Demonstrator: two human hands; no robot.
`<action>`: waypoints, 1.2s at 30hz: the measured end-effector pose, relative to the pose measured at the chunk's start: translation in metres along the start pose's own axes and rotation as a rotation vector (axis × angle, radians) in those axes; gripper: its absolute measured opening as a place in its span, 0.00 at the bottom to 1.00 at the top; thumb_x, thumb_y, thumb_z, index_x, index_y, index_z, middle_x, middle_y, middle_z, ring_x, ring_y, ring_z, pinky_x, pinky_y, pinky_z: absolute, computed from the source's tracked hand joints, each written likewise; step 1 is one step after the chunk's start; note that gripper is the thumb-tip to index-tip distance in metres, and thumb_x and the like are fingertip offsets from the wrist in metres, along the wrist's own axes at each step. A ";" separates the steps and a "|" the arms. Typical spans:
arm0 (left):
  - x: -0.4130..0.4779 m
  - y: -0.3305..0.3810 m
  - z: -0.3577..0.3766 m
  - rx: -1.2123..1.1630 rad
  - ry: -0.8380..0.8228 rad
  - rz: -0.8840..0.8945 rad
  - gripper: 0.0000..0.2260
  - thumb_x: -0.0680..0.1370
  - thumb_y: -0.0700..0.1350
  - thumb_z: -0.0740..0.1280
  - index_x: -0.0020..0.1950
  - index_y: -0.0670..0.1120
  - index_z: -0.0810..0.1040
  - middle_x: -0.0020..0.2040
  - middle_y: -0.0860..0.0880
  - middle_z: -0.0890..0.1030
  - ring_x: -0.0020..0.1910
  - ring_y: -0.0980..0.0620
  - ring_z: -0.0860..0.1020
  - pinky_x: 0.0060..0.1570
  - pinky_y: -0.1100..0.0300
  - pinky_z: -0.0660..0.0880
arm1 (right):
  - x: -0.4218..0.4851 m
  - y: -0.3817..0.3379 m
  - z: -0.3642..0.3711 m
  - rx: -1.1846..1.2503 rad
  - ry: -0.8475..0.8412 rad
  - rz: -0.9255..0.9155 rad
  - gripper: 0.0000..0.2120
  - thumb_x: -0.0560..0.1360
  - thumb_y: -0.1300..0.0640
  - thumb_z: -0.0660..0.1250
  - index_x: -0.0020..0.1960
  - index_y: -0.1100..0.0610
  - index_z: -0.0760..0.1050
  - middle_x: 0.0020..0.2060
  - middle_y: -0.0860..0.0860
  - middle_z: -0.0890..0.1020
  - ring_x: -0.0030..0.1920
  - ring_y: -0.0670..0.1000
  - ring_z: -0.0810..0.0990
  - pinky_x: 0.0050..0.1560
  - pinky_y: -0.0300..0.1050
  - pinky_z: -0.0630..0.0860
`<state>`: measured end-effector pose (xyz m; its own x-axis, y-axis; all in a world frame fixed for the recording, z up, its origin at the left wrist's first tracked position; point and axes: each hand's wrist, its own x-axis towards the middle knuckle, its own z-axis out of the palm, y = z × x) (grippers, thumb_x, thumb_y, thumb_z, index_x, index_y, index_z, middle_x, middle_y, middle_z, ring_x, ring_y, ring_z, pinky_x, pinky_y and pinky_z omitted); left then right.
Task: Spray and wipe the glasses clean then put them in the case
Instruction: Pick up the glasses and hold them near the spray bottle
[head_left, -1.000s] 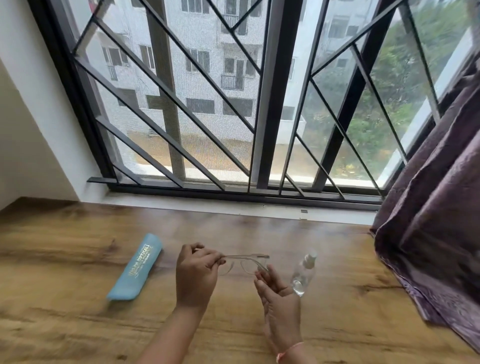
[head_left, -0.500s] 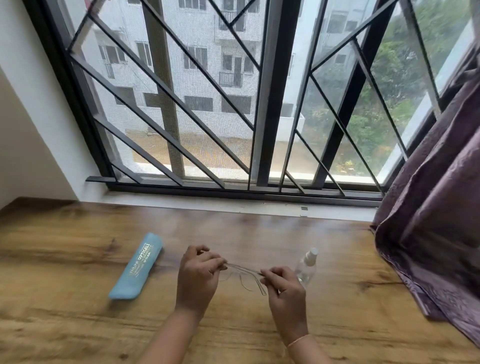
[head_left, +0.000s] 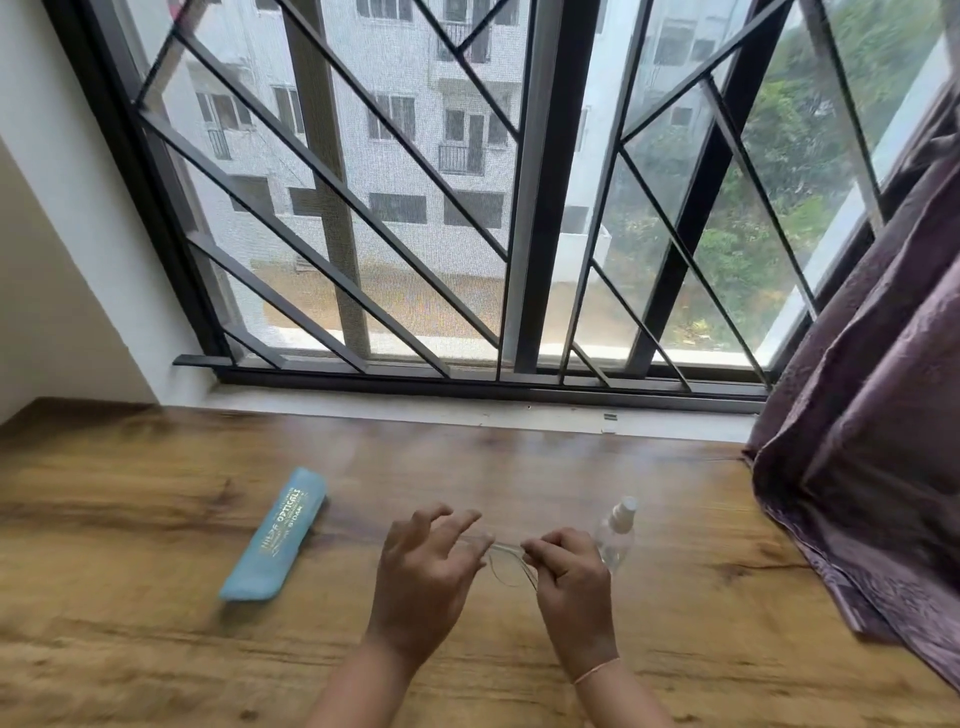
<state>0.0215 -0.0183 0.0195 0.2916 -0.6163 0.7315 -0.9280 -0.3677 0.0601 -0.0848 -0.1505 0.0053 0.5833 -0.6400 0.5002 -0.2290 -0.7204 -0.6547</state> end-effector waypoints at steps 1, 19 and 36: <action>0.001 0.004 0.000 0.004 0.007 0.038 0.07 0.72 0.49 0.67 0.47 0.52 0.83 0.53 0.53 0.82 0.51 0.49 0.73 0.46 0.54 0.67 | -0.001 0.000 0.000 0.002 -0.001 0.005 0.17 0.58 0.78 0.73 0.36 0.57 0.82 0.30 0.50 0.76 0.38 0.44 0.71 0.43 0.21 0.64; 0.007 0.010 0.006 0.058 0.082 0.185 0.03 0.72 0.44 0.70 0.38 0.49 0.82 0.43 0.53 0.83 0.48 0.48 0.73 0.45 0.55 0.67 | -0.004 -0.001 0.000 0.026 -0.062 0.020 0.15 0.59 0.74 0.74 0.37 0.55 0.83 0.29 0.49 0.76 0.37 0.45 0.72 0.40 0.20 0.64; 0.019 -0.016 -0.029 -0.276 0.240 -0.219 0.10 0.75 0.45 0.65 0.45 0.42 0.84 0.40 0.51 0.83 0.43 0.51 0.74 0.45 0.58 0.73 | -0.003 0.000 -0.001 0.145 -0.053 0.106 0.15 0.61 0.74 0.72 0.35 0.55 0.84 0.29 0.50 0.78 0.33 0.46 0.76 0.36 0.26 0.69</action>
<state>0.0350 -0.0033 0.0521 0.4566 -0.3529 0.8167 -0.8870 -0.2511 0.3874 -0.0870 -0.1489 0.0041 0.6031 -0.6927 0.3955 -0.1794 -0.6009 -0.7789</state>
